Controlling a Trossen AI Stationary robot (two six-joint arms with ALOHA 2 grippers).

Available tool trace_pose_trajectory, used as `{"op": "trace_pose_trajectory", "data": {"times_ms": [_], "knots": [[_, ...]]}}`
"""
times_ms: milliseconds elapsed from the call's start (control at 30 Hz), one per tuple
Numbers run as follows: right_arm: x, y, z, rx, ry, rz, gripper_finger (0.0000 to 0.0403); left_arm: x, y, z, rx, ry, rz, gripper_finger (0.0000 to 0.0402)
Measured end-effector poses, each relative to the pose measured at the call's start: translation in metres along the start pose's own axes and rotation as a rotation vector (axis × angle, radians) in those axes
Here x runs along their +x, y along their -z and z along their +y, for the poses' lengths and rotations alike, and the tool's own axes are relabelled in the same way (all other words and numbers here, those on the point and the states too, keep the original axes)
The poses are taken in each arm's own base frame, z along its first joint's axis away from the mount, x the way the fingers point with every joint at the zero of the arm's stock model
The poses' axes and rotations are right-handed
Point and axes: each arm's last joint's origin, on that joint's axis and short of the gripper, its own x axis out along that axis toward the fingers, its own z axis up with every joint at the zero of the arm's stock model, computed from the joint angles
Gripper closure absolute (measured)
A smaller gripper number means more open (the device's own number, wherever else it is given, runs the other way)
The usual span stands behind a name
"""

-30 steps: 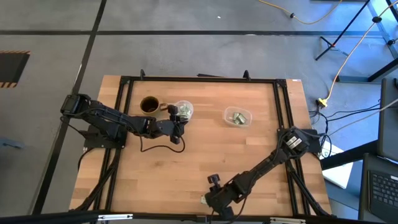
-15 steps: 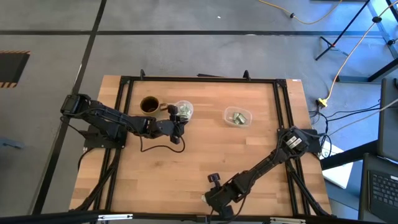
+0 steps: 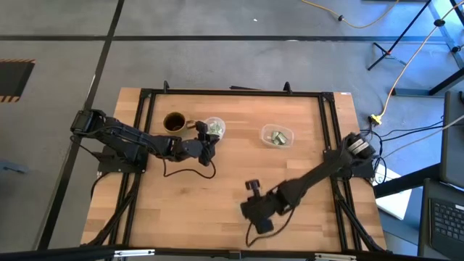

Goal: Pick and place items into bin
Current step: Put the white stevia packet into the left transparent bin

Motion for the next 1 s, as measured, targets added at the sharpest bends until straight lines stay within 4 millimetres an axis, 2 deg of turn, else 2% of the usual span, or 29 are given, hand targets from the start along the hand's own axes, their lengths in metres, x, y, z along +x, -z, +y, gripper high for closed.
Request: {"op": "trace_pose_trajectory", "data": {"times_ms": [133, 300, 667, 833, 1000], "knots": [[-0.016, -0.011, -0.035, 0.007, 0.035, -0.05, 0.0393, -0.002, -0.001, -0.001, 0.024, -0.005, -0.003, 0.0354], [-0.026, -0.01, -0.081, 0.036, 0.098, -0.004, 0.0393, -0.002, -0.002, -0.002, 0.035, 0.001, -0.007, 0.034], [-0.019, 0.001, -0.177, 0.056, 0.075, 0.046, 0.0393, -0.003, -0.003, -0.002, 0.211, 0.025, -0.038, 0.0266], [-0.021, 0.008, -0.219, 0.057, 0.141, 0.018, 0.0393, -0.005, -0.003, -0.002, 0.18, -0.038, 0.008, 0.0258], [-0.024, 0.002, -0.252, 0.041, 0.234, -0.123, 0.0393, -0.01, -0.004, -0.003, 0.146, -0.126, 0.064, 0.0262]]}}
